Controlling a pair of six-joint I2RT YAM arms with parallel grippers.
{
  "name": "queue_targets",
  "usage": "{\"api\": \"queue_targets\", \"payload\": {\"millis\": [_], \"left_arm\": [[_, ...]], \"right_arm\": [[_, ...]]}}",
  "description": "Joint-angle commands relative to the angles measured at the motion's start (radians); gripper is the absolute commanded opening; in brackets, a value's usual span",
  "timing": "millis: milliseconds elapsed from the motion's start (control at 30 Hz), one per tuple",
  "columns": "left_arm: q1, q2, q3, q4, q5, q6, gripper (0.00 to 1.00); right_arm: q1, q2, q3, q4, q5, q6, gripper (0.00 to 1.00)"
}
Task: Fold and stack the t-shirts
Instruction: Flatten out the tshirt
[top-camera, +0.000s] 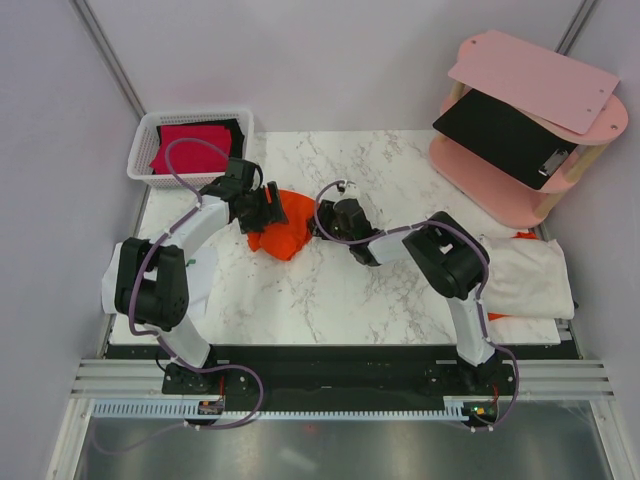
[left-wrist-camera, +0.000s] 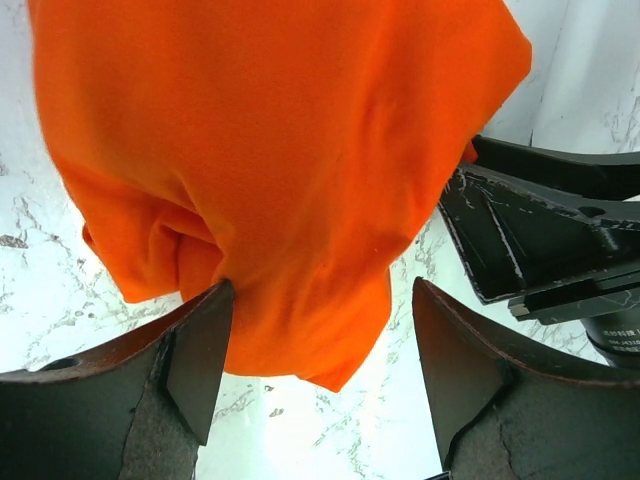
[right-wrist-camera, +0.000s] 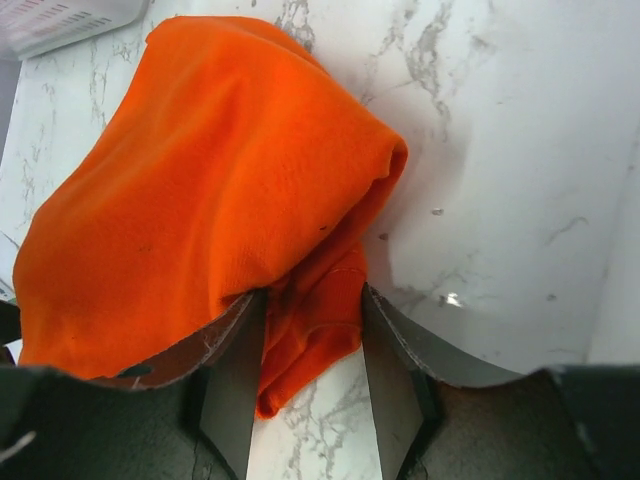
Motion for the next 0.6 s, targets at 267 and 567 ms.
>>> {"api": "queue_targets", "payload": {"millis": [267, 567], "left_arm": [[0.003, -0.043, 0.065, -0.055, -0.068, 0.041, 0.79], [-0.003, -0.052, 0.07, -0.06, -0.067, 0.039, 0.79]], "right_arm": [[0.069, -0.054, -0.019, -0.224, 0.089, -0.086, 0.0], [0.072, -0.333, 0.045, -0.484, 0.23, -0.224, 0.0]]}}
